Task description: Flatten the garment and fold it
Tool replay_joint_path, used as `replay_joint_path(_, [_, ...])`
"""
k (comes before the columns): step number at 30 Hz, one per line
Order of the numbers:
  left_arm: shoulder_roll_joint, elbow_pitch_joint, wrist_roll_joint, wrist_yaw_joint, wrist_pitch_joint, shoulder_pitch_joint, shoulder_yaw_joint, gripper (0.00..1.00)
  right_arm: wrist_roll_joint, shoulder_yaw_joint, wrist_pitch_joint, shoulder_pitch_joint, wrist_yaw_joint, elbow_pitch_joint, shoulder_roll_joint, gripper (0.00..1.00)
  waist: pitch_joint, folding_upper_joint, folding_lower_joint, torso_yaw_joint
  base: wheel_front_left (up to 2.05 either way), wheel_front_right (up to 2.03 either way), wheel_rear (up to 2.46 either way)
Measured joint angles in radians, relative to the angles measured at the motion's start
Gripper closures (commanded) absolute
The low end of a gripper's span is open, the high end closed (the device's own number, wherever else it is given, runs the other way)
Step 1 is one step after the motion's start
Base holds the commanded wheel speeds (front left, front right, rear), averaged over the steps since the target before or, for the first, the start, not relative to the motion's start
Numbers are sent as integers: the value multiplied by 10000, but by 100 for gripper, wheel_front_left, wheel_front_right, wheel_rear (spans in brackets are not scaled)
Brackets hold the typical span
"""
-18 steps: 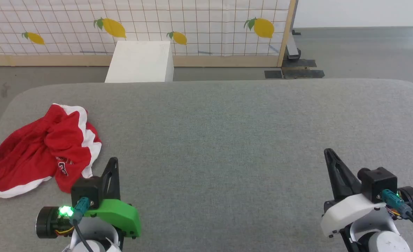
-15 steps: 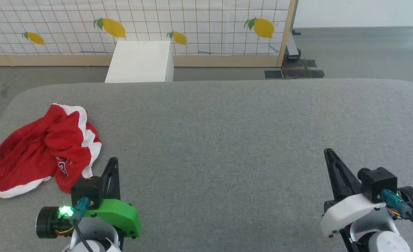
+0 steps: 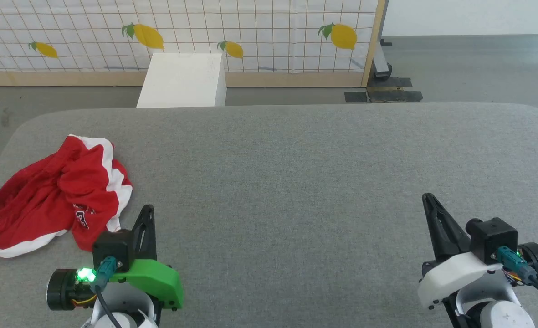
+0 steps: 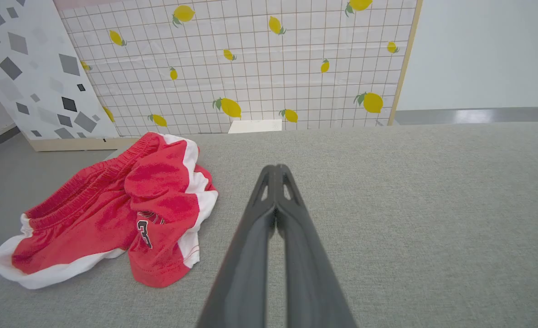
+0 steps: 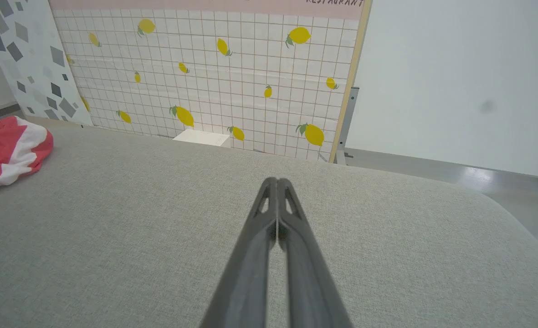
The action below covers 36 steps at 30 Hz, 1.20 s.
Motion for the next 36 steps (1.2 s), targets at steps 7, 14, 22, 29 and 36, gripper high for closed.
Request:
replay_joint_path(7, [4,2,-6,0,0,-2,-21,0,4,0,0,-2,0,6,0,0,0,0,0,0,0,0,0])
replay_joint_path(14, [4,38,-82,0,-13,-3,-73,0,56,4,-10,-2,0,73,0,0,0,0,0,-1,0,0,0])
replay_joint_path(22, [4,219,-219,33,-182,-3,-127,0,324,35,-186,-3,0,362,0,0,-13,0,0,29,0,0,0])
replay_joint_path(29, [6,328,-362,102,-324,-3,-155,0,566,65,-301,-6,0,602,0,0,-16,0,0,151,0,0,0])
replay_joint_path(36, [17,451,-474,196,-449,-3,-186,0,757,115,-439,-11,0,838,0,0,-19,0,0,364,0,0,0])
